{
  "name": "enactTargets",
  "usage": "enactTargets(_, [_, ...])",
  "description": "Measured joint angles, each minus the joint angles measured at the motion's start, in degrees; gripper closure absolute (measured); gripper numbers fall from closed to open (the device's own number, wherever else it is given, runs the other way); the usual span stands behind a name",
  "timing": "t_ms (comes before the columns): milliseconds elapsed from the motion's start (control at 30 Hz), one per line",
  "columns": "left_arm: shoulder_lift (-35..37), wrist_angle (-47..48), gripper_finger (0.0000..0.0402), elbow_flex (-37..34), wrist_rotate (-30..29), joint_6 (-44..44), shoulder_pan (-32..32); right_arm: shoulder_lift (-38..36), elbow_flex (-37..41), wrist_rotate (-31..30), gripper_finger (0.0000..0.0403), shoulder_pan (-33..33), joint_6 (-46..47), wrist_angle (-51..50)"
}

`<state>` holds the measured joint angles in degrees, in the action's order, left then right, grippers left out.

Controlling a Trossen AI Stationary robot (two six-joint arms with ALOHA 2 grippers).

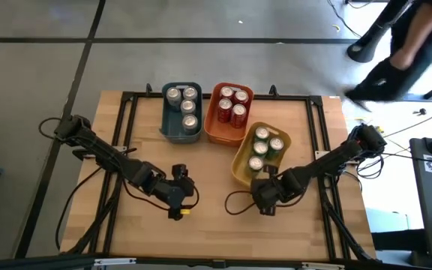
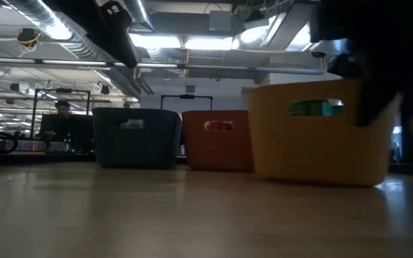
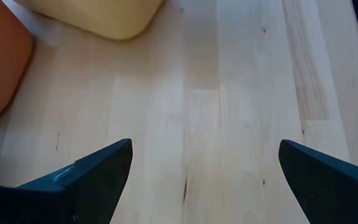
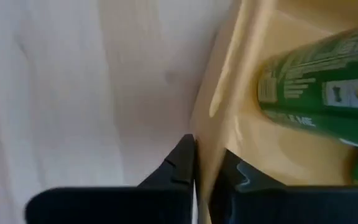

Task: Sort soda cans
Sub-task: Move the yellow bin to the right of the orange bin

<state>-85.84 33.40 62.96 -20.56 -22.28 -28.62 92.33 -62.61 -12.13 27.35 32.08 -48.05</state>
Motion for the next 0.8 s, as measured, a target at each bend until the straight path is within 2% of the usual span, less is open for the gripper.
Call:
enactTargets(100, [0.00, -0.01, 0.0011, 0.00, -0.02, 0.00, 0.33, -0.02, 0.00, -1.01, 0.0396, 0.26, -4.36, -4.69])
enactTargets(367, [-0.02, -0.03, 0.0011, 0.00, -0.13, -0.20, 0.98, 0.13, 0.19, -2.94, 0.0393, -2.86, -10.13, -15.91])
enactTargets(567, [-0.02, -0.01, 0.0011, 0.00, -0.11, 0.22, 0.98, 0.07, 0.55, -3.35, 0.0395, -7.77, -15.99, -18.10])
enactTargets(800, [-0.02, -0.01, 0.0011, 0.00, -0.11, 0.29, 0.98, 0.03, 2.71, -7.20, 0.0394, -14.85, -26.38, -19.33])
